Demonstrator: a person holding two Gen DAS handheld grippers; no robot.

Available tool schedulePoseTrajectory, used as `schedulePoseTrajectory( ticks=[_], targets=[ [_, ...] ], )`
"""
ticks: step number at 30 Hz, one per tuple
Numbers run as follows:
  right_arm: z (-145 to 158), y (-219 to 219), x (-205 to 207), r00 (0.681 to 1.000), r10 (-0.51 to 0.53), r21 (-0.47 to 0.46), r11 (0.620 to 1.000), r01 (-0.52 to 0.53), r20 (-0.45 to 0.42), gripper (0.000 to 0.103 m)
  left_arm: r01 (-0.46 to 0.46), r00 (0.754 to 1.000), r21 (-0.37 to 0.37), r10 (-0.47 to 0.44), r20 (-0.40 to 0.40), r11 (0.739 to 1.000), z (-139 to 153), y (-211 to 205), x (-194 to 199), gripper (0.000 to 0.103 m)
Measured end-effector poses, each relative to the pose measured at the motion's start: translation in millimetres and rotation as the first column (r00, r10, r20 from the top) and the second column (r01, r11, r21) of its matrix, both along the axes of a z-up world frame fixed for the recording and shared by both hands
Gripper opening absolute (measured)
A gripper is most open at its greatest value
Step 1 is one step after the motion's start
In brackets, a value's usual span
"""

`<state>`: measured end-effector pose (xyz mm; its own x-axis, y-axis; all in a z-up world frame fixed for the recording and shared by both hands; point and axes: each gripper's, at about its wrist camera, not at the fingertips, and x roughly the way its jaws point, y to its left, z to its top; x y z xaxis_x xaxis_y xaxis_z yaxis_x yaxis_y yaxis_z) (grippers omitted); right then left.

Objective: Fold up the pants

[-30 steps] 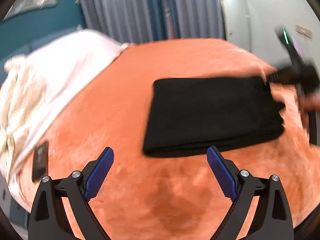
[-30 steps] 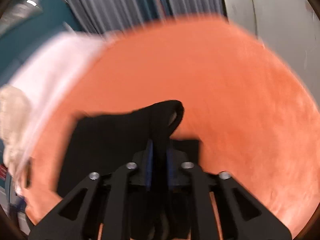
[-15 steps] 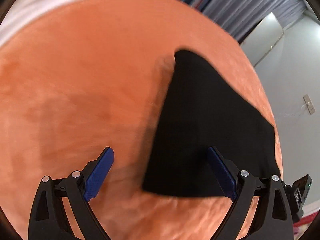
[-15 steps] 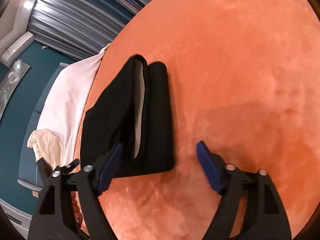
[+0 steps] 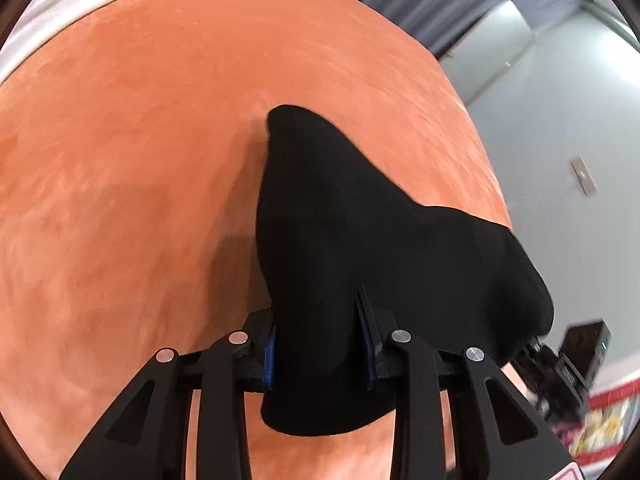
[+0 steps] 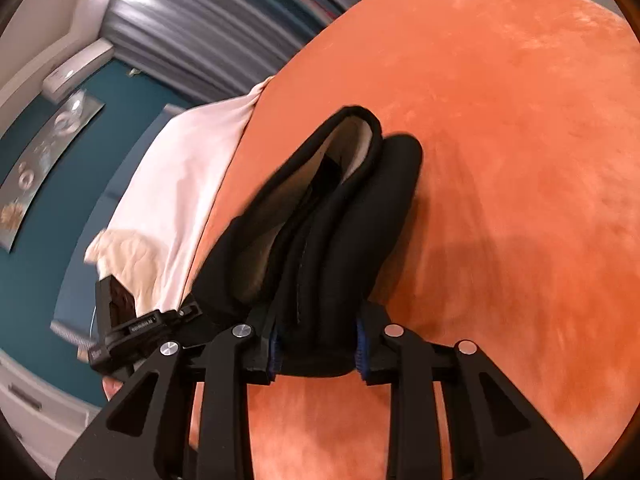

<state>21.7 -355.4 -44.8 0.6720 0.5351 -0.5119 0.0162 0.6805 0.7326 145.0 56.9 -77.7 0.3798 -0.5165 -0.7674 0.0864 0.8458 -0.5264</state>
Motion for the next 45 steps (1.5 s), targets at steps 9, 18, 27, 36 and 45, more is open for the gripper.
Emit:
schedulePoseTrajectory(
  ticks=[9,18,27,36,45],
  targets=[
    [-30.7,-28.5,-74.9,0.987,-0.161,-0.116,0.981,0.158,-0.016,0.053,-0.107,0.986,0.220,0.076,0.148,0.970,-9.6,2.9,-77.9,0.044],
    [3.5,5.2,3.1,0.998,-0.068,-0.314,0.947,0.065,0.001,0.052,-0.218,0.919,0.427,0.037,0.393,0.878,47.7,-44.1,-106.3,0.061],
    [20.7,24.5,44.2,0.998,-0.016,-0.388,0.921,0.039,0.061,0.007,-0.246,0.914,0.549,0.002,0.406,0.799,41.9,-41.2,-129.0,0.071],
    [21.7,34.6,48.5,0.986,-0.142,-0.508,0.846,0.165,0.084,0.022,-0.253,0.937,0.598,0.038,0.348,0.761,0.1,-27.4,-120.2,0.073],
    [60.3,203.6,125.0,0.969,0.234,-0.489,0.856,-0.166,0.081,0.020,-0.256,0.931,0.565,0.041,0.364,0.784,2.8,-18.9,-125.7,0.073]
  ],
)
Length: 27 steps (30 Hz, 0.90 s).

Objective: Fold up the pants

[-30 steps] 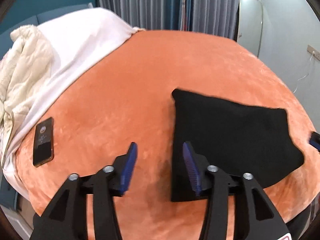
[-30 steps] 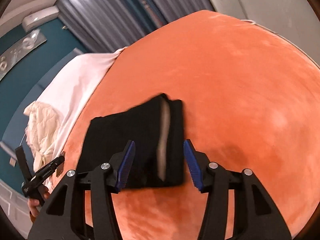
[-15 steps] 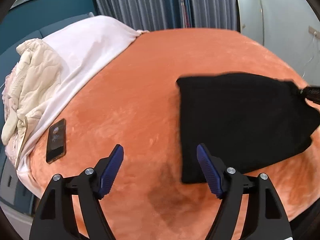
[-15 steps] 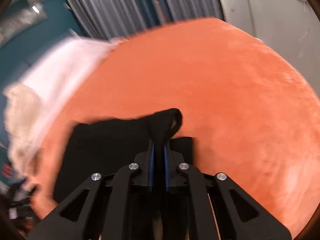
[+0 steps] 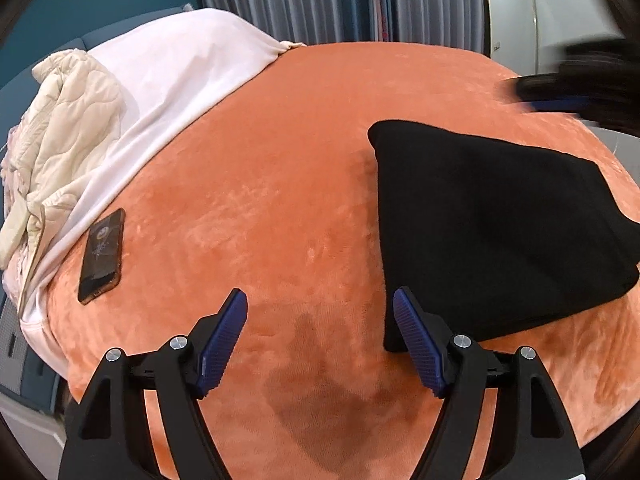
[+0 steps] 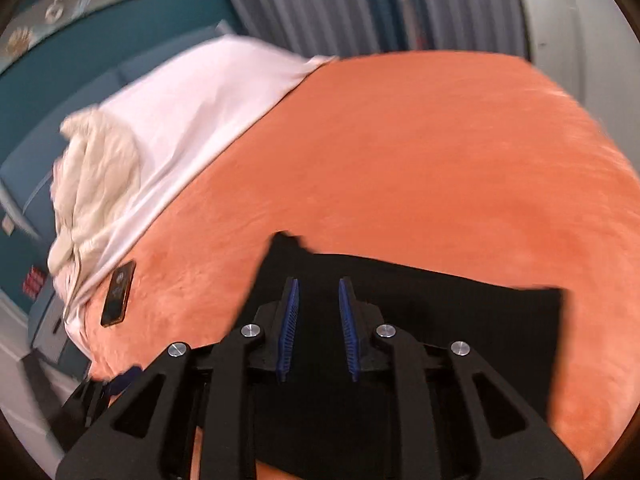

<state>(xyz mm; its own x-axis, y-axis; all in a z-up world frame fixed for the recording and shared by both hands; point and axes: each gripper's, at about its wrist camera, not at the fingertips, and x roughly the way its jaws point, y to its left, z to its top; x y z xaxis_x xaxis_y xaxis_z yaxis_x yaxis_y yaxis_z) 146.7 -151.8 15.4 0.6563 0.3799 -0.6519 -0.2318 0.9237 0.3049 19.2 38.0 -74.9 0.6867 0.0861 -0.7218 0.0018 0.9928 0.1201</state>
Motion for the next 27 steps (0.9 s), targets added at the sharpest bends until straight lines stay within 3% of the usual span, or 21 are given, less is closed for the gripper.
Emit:
schedulePoseTrajectory(
  ticks=[3,4,6,9,11,13,14,16,18,19,23,26,27],
  targets=[
    [-40.6,56.5,48.3,0.993,0.040,0.011,0.999,-0.039,-0.112,0.020,0.013,1.000,-0.002,-0.013,0.005,1.000,2.5,8.7,-7.3,0.073],
    [-57.0,64.1,42.4,0.989,0.041,0.003,0.999,-0.041,-0.139,0.020,0.015,1.000,-0.004,-0.015,0.006,1.000,3.1,11.6,-8.8,0.074],
    [-97.0,97.7,55.4,0.983,0.023,-0.072,0.997,-0.037,-0.184,0.020,0.015,1.000,-0.005,-0.015,0.006,1.000,3.8,20.0,-10.6,0.074],
    [-87.6,130.0,50.0,0.991,0.045,-0.187,0.980,-0.069,-0.129,0.022,0.004,1.000,-0.005,-0.004,0.013,1.000,4.3,33.2,-8.8,0.074],
    [-72.3,130.0,39.4,0.993,0.075,-0.118,0.989,-0.085,-0.088,0.021,-0.004,1.000,-0.024,0.004,0.019,1.000,5.7,41.7,-6.4,0.074],
    [-71.3,115.1,38.4,0.996,0.021,-0.048,0.999,-0.025,-0.084,0.019,-0.006,1.000,-0.042,0.007,0.020,0.999,6.7,46.0,-3.9,0.074],
    [-84.2,109.7,41.5,0.995,-0.011,-0.024,1.000,0.009,-0.098,0.018,-0.009,1.000,-0.051,0.010,0.018,0.999,6.7,46.3,-1.7,0.074],
    [-106.8,119.4,50.9,0.992,0.007,-0.068,0.998,-0.015,-0.122,0.018,-0.004,1.000,-0.066,0.005,0.008,0.998,7.1,43.6,2.0,0.074],
    [-84.5,123.9,48.6,0.995,0.024,-0.072,0.997,-0.031,-0.093,0.022,0.010,1.000,-0.070,-0.009,0.017,0.997,14.0,36.7,1.6,0.074],
    [-66.6,118.5,40.8,0.997,0.040,-0.012,0.999,-0.041,-0.063,0.021,0.018,0.999,-0.065,-0.016,0.031,0.998,18.3,32.9,-0.4,0.074],
    [-21.8,53.1,-12.8,0.998,-0.041,0.075,0.997,0.037,0.057,0.022,0.045,0.995,-0.027,-0.042,0.091,0.999,35.7,18.1,-8.5,0.082],
    [-36.1,-12.4,-52.6,0.987,-0.158,0.048,0.986,0.157,0.022,0.048,0.072,0.993,-0.014,-0.070,0.092,0.997,37.9,0.9,-5.3,0.082],
    [-58.0,-35.8,-60.2,0.974,-0.227,-0.008,0.974,0.227,-0.023,0.065,0.080,0.993,-0.011,-0.079,0.089,0.997,37.0,-6.4,-3.9,0.082]
  ],
)
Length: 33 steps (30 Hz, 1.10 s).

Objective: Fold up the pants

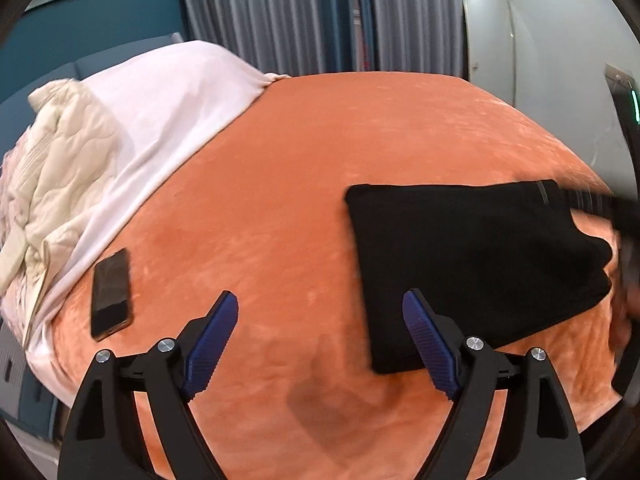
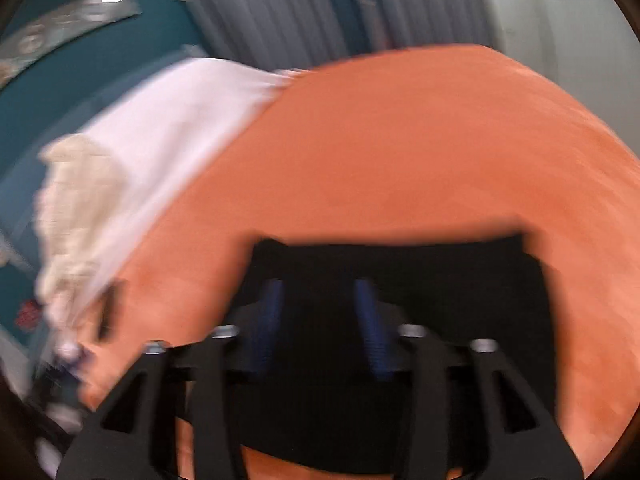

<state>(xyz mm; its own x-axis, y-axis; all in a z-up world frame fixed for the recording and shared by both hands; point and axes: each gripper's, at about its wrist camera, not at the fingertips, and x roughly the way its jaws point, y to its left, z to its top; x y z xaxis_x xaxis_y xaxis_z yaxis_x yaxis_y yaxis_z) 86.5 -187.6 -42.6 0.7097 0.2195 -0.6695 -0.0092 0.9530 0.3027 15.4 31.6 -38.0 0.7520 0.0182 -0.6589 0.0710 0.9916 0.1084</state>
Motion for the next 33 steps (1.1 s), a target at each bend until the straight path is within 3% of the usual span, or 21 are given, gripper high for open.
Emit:
schedulePoseTrajectory(
  ticks=[1,2,3,5,6,8,10,12,15,21,23,25,28,33],
  targets=[
    [-25.3,-19.9,-9.3,0.994,-0.075,-0.048,0.996,0.072,-0.074,0.039,0.008,1.000,0.002,-0.008,-0.003,1.000,-0.5,-8.3,1.6,0.082],
    [-40.2,-37.5,-16.3,0.992,-0.095,-0.016,0.995,0.094,-0.086,0.032,0.026,1.000,0.007,-0.026,-0.006,1.000,-1.6,-20.3,3.3,0.082],
    [-39.2,-50.2,-27.9,0.994,-0.094,0.084,0.992,0.098,-0.054,0.029,0.042,0.999,0.016,-0.042,-0.005,0.999,-2.4,-30.5,4.0,0.082],
    [-25.9,-65.1,-48.3,0.991,-0.131,0.224,0.965,0.133,-0.027,0.033,0.064,0.998,0.065,-0.064,-0.002,0.996,-6.5,-53.4,5.0,0.082],
    [-16.5,-69.5,-57.5,0.989,-0.145,0.220,0.966,0.139,0.011,0.032,0.072,0.997,0.089,-0.072,-0.004,0.993,-8.7,-61.8,5.6,0.082],
    [-12.0,-63.2,-64.0,0.988,-0.143,0.129,0.982,0.135,0.054,0.032,0.086,0.996,0.126,-0.085,-0.008,0.988,-13.5,-77.5,5.1,0.082],
    [-44.3,-51.6,-44.7,0.990,-0.138,-0.016,0.990,0.138,-0.037,0.036,0.087,0.996,0.134,-0.086,-0.018,0.987,-16.9,-86.8,4.6,0.082],
    [-61.6,-48.8,-41.9,0.990,-0.139,0.037,0.989,0.140,-0.033,0.036,0.090,0.996,0.123,-0.086,-0.038,0.988,-18.5,-92.5,2.6,0.082],
    [-43.1,-56.5,-58.0,0.988,-0.152,0.089,0.985,0.150,0.018,0.039,0.076,0.996,0.137,-0.071,-0.046,0.988,-19.8,-95.4,-0.5,0.082],
    [-32.0,-40.1,-73.9,0.988,-0.145,-0.019,0.989,0.147,0.061,0.039,0.052,0.997,0.128,-0.043,-0.072,0.990,-22.3,-95.9,0.0,0.082],
    [-25.1,-73.5,-86.0,0.986,-0.157,-0.021,0.987,0.159,0.063,0.040,0.052,0.996,0.127,-0.043,-0.073,0.991,-21.7,-96.1,-1.2,0.082],
    [-21.6,-73.3,-97.5,0.986,-0.159,-0.011,0.987,0.159,0.057,0.040,0.051,0.997,0.129,-0.042,-0.069,0.990,-20.9,-97.1,-2.8,0.082],
    [-13.2,-109.7,-136.4,0.986,-0.156,-0.023,0.987,0.157,0.055,0.040,0.051,0.997,0.121,-0.043,-0.070,0.991,-20.6,-98.3,-4.1,0.082],
    [-16.1,-102.7,-142.6,0.989,-0.140,-0.055,0.988,0.142,0.041,0.039,0.040,0.996,0.113,-0.031,-0.080,0.993,-23.4,-97.7,-6.5,0.084]
  ],
)
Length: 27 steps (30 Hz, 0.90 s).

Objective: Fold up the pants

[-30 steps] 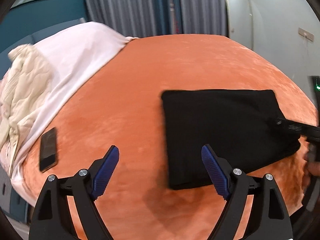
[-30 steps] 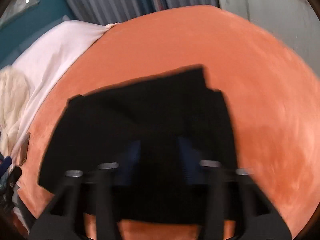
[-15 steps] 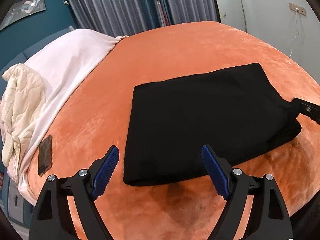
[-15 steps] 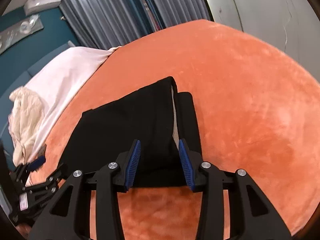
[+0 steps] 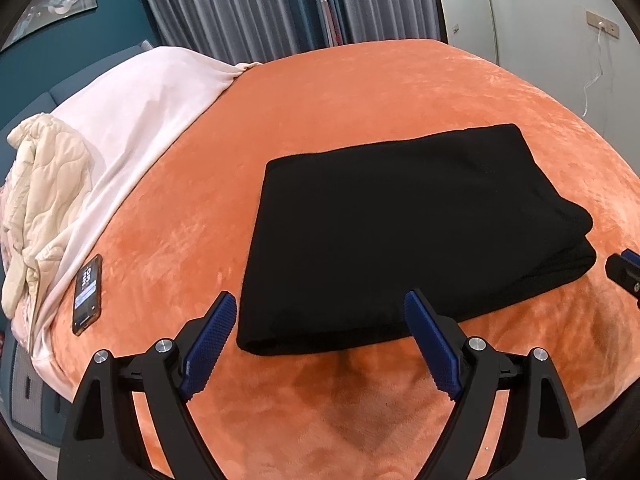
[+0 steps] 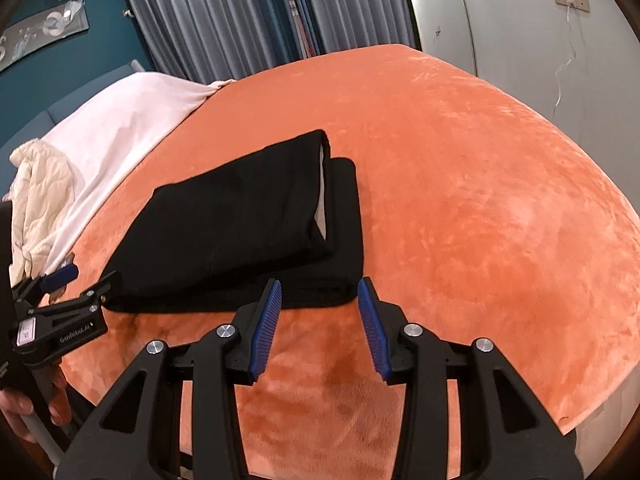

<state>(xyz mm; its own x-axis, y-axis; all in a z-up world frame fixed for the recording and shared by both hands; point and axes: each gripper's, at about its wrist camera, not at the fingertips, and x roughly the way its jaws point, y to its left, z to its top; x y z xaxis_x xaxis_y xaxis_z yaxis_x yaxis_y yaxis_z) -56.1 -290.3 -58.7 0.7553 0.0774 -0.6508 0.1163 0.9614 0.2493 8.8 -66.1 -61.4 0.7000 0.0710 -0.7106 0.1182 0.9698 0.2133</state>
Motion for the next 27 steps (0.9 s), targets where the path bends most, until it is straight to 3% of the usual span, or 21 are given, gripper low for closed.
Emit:
schedulePoseTrajectory(
  ticks=[9,18,19,21,24,25,26,27],
  targets=[
    [-19.7,0.7,2.5,0.998,-0.009,-0.073,0.997,0.004,-0.067,0.039,-0.046,0.998,0.027,0.047,-0.038,0.999,-19.8,15.9,6.3,0.086],
    [-31.6,25.4,42.8,0.992,0.030,-0.283,0.957,-0.063,-0.119,0.039,-0.048,0.995,0.040,0.051,-0.082,0.998,-40.5,23.9,18.8,0.087],
    [-31.3,28.3,47.4,0.992,0.041,-0.303,0.950,-0.076,-0.122,0.034,-0.049,0.995,0.040,0.052,-0.081,0.998,-41.1,24.7,19.8,0.087],
    [-22.0,26.0,49.5,0.992,0.050,-0.286,0.955,-0.081,-0.113,0.016,-0.050,0.996,0.047,0.053,-0.073,0.998,-40.9,27.2,22.9,0.087],
    [2.8,3.2,37.5,0.999,0.012,-0.168,0.986,-0.019,-0.043,0.013,-0.070,0.995,0.058,0.074,-0.065,0.996,-40.4,35.8,27.7,0.088],
    [-0.3,-7.3,36.4,0.999,-0.005,-0.126,0.992,-0.001,-0.049,0.013,-0.077,0.995,0.052,0.080,-0.067,0.996,-40.4,39.4,29.0,0.089],
    [-13.5,-14.4,40.6,0.996,-0.022,-0.116,0.993,0.012,-0.085,0.013,-0.083,0.993,0.038,0.085,-0.076,0.996,-41.9,44.1,31.4,0.098],
    [-26.2,-18.9,46.2,0.992,-0.031,-0.114,0.993,0.017,-0.125,0.015,-0.083,0.993,0.020,0.084,-0.082,0.996,-43.1,47.6,32.3,0.098]
  ],
)
